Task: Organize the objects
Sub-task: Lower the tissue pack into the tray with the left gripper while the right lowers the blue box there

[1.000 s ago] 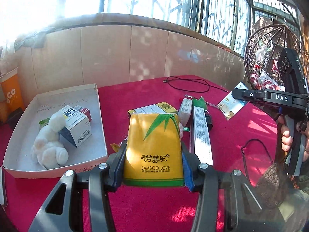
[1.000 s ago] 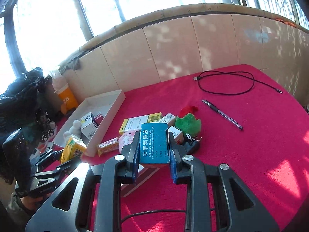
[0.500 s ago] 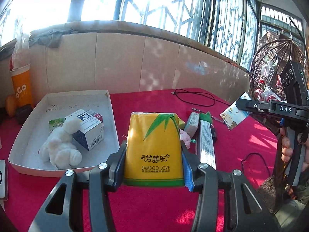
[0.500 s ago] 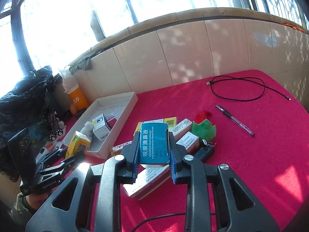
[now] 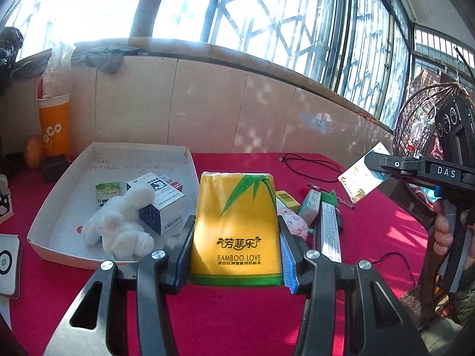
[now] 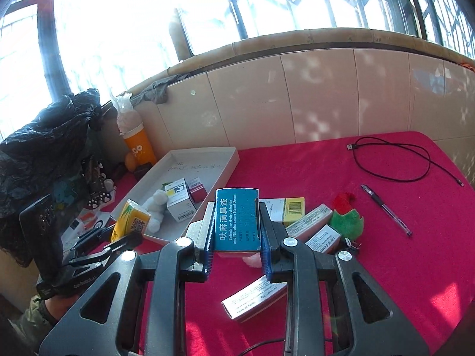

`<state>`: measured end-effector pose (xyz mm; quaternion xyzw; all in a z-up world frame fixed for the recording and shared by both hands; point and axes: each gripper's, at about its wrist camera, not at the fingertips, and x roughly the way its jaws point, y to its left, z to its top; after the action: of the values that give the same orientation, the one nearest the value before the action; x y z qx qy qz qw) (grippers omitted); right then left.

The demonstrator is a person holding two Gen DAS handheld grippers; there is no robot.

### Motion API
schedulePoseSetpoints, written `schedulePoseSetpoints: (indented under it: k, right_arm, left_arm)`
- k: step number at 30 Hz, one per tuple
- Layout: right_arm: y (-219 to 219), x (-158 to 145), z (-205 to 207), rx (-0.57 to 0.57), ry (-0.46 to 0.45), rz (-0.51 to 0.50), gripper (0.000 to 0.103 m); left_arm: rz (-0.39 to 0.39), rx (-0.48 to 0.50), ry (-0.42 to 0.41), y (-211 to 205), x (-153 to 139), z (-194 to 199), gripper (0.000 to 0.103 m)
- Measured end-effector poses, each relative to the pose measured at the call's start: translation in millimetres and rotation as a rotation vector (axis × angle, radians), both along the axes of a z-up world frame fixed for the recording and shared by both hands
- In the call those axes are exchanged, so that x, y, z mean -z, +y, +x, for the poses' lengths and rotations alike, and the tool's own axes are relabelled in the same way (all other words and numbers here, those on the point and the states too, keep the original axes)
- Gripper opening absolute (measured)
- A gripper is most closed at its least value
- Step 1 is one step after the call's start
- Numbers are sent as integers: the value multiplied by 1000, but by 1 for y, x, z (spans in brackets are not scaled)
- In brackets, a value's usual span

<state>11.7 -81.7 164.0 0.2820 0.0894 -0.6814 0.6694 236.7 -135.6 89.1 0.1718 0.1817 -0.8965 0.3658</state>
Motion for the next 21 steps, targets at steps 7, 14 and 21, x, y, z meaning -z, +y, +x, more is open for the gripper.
schedulePoseSetpoints:
  k: [7, 14, 21]
  right_arm:
    - [-18, -10, 20, -53, 31, -3, 24]
    - [-38, -12, 42, -106, 42, 9, 24]
    - [-65, -8, 53, -145, 11, 49, 24]
  left_arm:
    - [-9, -71, 22, -12, -8, 25, 50]
    - [10, -150, 54, -27, -8, 52, 50]
    - [12, -195, 55, -35, -4, 66, 50]
